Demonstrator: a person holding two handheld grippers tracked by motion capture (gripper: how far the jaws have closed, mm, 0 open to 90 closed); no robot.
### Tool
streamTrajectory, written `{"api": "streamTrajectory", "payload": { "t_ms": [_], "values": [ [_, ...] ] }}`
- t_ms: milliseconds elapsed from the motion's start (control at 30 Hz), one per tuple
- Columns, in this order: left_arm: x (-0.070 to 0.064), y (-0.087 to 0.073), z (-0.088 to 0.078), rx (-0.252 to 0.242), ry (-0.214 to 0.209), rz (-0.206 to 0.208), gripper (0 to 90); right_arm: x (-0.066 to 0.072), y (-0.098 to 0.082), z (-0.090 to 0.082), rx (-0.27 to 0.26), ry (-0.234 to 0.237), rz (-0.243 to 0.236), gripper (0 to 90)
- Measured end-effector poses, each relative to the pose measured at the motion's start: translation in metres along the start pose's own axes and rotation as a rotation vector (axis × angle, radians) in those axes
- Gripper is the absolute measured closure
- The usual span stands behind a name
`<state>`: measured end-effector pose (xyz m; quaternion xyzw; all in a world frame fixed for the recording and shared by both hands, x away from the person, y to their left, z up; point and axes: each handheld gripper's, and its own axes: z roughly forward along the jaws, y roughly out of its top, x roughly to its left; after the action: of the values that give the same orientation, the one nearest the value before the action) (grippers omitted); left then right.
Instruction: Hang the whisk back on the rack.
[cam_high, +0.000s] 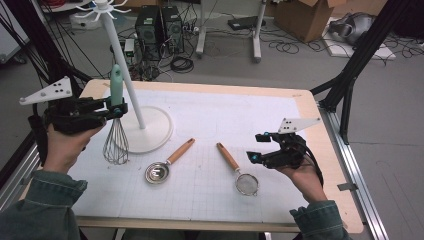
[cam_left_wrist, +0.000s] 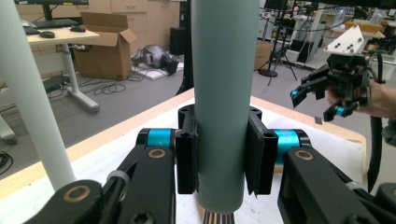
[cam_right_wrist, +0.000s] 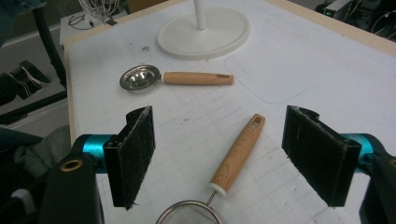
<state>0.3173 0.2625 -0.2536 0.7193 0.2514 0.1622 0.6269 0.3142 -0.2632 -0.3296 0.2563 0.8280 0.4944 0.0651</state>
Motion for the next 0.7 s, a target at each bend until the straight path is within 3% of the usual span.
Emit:
{"api": "streamTrajectory", "payload": {
  "t_ms": [267,700],
  "values": [
    [0.005,0.004,0.0,-0.009,0.006,-0.018,69.4,0.0,0.0,0.002,0.004,0.008,-0.001,24.8],
    [0.011,0.014,0.0,-0.051,-0.033,-0.039,69.3,0.001,0.0,0.001,0.009,0.005,-0.009,24.7]
  ]
}}
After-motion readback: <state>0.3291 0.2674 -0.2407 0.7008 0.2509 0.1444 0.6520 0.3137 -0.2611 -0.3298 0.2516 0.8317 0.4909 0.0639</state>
